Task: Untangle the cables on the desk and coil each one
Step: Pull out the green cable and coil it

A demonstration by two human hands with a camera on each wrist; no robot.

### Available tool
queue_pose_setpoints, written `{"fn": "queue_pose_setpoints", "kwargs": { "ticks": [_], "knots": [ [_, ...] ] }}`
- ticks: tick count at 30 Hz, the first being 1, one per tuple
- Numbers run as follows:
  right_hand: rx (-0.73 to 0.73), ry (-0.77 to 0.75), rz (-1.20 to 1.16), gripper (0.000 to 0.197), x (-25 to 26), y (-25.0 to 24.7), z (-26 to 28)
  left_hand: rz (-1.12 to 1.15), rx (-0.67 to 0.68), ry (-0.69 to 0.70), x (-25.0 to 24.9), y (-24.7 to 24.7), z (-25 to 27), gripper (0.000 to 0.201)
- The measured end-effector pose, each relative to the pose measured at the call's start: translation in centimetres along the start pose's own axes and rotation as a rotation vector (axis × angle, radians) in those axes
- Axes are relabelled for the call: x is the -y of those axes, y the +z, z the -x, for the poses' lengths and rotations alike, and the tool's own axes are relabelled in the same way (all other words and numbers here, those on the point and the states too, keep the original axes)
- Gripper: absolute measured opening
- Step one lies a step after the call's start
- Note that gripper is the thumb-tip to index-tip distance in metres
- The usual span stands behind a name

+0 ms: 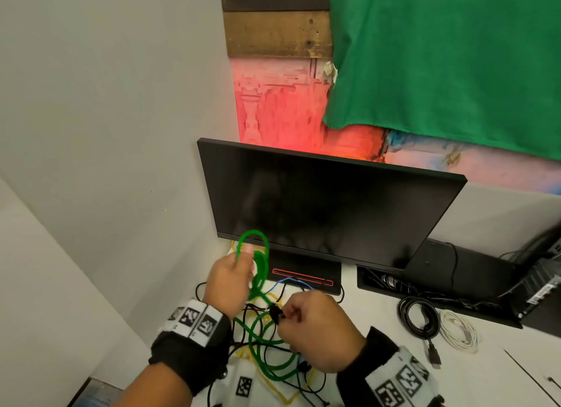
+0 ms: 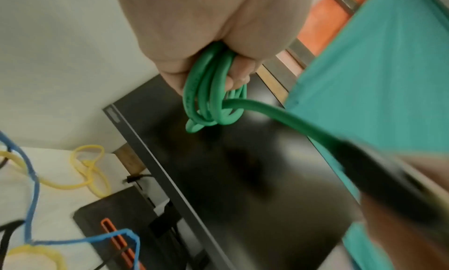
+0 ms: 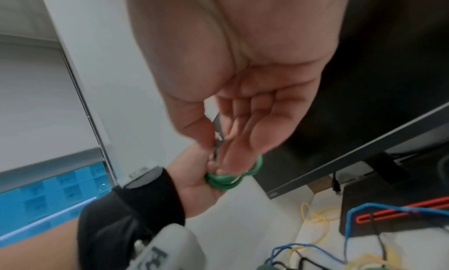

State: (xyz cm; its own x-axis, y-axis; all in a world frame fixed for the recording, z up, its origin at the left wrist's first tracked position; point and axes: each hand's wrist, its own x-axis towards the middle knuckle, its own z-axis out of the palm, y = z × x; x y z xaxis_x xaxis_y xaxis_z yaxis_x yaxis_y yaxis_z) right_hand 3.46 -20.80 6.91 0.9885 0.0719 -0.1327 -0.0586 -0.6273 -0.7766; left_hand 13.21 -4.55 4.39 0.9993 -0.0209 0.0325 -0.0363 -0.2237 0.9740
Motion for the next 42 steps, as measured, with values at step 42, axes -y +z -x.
{"fn": "queue_pose_setpoints", "kwargs": {
  "ticks": [42],
  "knots": [
    [-0.231, 0.296, -0.488, 0.018, -7.2, -1.3, -3.7, 0.735, 0.464, -0.303, -4.7, -1.3, 2.7, 0.036]
  ]
}}
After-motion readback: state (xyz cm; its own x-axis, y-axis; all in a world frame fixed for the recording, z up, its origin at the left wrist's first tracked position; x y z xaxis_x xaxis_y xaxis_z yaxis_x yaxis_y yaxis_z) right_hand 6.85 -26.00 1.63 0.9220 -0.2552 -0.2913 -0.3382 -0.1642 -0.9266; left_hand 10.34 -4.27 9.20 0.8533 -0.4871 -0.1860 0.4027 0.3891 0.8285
